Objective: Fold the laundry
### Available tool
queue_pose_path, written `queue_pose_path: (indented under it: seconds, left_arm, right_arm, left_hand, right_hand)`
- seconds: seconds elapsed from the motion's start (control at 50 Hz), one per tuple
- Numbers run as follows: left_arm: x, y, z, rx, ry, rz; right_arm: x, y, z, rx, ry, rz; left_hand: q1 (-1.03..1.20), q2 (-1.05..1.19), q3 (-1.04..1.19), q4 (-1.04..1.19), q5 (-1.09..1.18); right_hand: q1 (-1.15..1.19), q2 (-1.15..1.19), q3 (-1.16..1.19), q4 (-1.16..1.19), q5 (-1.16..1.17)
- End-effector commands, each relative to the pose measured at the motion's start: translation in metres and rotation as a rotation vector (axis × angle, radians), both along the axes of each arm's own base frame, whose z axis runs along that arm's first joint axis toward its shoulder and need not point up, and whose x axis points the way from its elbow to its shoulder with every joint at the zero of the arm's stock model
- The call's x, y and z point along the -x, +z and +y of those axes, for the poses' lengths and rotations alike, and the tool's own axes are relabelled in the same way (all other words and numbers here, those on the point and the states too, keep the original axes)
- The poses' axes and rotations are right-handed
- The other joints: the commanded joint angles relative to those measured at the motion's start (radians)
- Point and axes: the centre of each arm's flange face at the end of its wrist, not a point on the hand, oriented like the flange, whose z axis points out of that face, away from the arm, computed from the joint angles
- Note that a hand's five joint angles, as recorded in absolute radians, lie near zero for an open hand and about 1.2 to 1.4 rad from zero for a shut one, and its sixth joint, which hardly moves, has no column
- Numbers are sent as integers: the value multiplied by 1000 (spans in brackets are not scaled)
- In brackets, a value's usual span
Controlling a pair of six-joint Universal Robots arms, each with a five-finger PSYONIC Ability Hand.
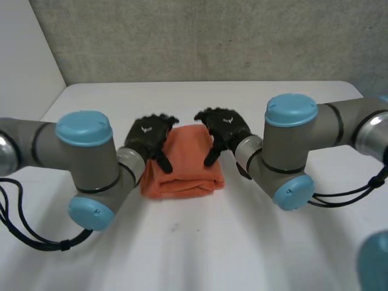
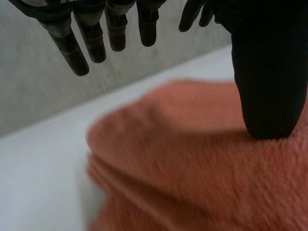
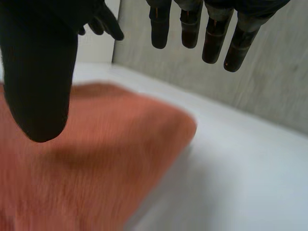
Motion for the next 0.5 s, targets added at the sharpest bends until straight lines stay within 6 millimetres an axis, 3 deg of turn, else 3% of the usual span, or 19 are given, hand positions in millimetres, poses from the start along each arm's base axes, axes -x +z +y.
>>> queue_pose_path:
  seconds: [0.02,0.12,0.2,0.22,0.24,0.28,0.32,0.34,0.36,0.38,0.42,0.44,0.5]
  left_arm:
    - [-16,-34,-5,-100,68,-100]
    - [-33,-31,-14,-87,104,-148]
    - [-35,3,-9,-8,90,-148]
    - [-34,10,-8,9,86,-140]
    - [-33,29,-6,48,87,-116]
    - [-33,51,-3,98,85,-87]
    - [-33,63,-2,125,85,-72]
    - [-34,87,1,179,89,-42]
    - [-34,87,1,180,89,-42]
    - [-39,109,2,227,100,-15]
    - [-49,146,8,300,123,22]
    - [-52,153,10,309,130,27]
    - [-64,167,14,308,155,21]
  right_arm:
    - [-1,-44,-9,-163,28,97]
    - [1,-34,-12,-175,31,97]
    - [5,10,-18,-100,15,41]
    - [7,31,-18,-69,6,15]
    - [8,31,-18,-69,6,15]
    - [13,61,-17,-22,-11,-33]
    - [16,71,-17,-9,-21,-48]
    - [26,92,-19,26,-55,-80]
    - [37,110,-21,60,-102,-101]
    - [55,127,-24,100,-174,-114]
    - [72,143,-24,145,-245,-121]
    - [86,157,-23,195,-304,-134]
    - [106,174,-18,262,-371,-137]
  left_hand:
    - [27,19,9,18,2]
    - [21,13,3,12,-4]
    - [12,5,-6,3,-13]
    - [6,-1,-12,-3,-19]
    - [3,-4,-14,-6,-22]
    - [0,-7,-17,-9,-25]
    - [0,-7,-17,-9,-25]
    - [0,-7,-17,-9,-25]
    - [0,-7,-17,-9,-25]
    - [0,-7,-17,-9,-25]
    - [0,-7,-17,-9,-25]
    - [0,-7,-17,-9,-25]
    - [3,-4,-14,-6,-22]
  right_hand:
    - [-31,-43,-37,-57,-64]
    - [-31,-43,-37,-57,-64]
    - [-31,-43,-37,-57,-64]
    - [-31,-43,-37,-57,-64]
    - [-31,-43,-37,-57,-64]
    - [-31,-43,-37,-57,-64]
    - [-31,-43,-37,-57,-64]
    - [-31,-43,-37,-57,-64]
    - [-31,-43,-37,-57,-64]
    - [-31,-43,-37,-57,-64]
    - [-31,-43,-37,-57,-64]
    - [-31,-43,-37,-57,-64]
    - [-31,-43,-37,-57,-64]
